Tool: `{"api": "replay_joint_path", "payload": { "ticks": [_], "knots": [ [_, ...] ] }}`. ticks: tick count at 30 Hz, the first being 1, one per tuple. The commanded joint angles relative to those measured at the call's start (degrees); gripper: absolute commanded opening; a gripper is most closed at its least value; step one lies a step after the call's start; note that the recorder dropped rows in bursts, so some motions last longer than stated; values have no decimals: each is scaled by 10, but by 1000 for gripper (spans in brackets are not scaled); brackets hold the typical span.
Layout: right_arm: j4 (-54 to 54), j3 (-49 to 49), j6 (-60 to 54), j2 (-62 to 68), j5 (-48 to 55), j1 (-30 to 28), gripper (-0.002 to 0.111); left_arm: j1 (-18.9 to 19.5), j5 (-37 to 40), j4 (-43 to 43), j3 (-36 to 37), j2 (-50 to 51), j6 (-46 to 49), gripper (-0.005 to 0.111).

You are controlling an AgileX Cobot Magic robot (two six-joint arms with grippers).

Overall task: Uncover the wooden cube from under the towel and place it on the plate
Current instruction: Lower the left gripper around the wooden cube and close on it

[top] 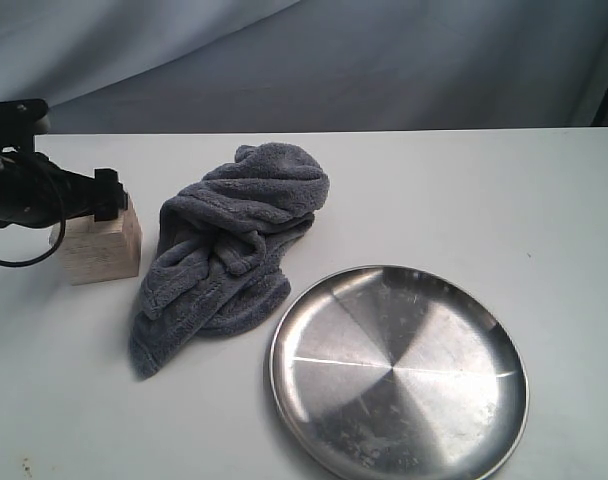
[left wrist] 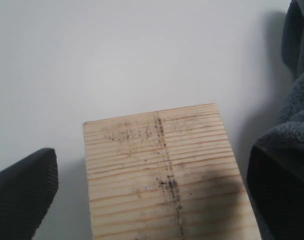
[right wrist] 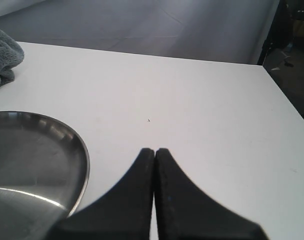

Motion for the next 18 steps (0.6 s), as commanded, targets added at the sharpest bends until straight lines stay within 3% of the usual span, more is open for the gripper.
{"api": "replay_joint_path", "payload": {
  "ticks": [1, 18],
  "knots": [
    [3, 2, -2, -3, -5, 1, 0, -6, -3, 5, -2, 16, 1, 97],
    [3, 2, -2, -3, -5, 1, 0, -6, 2, 5, -4, 5, 1, 97]
  ]
}}
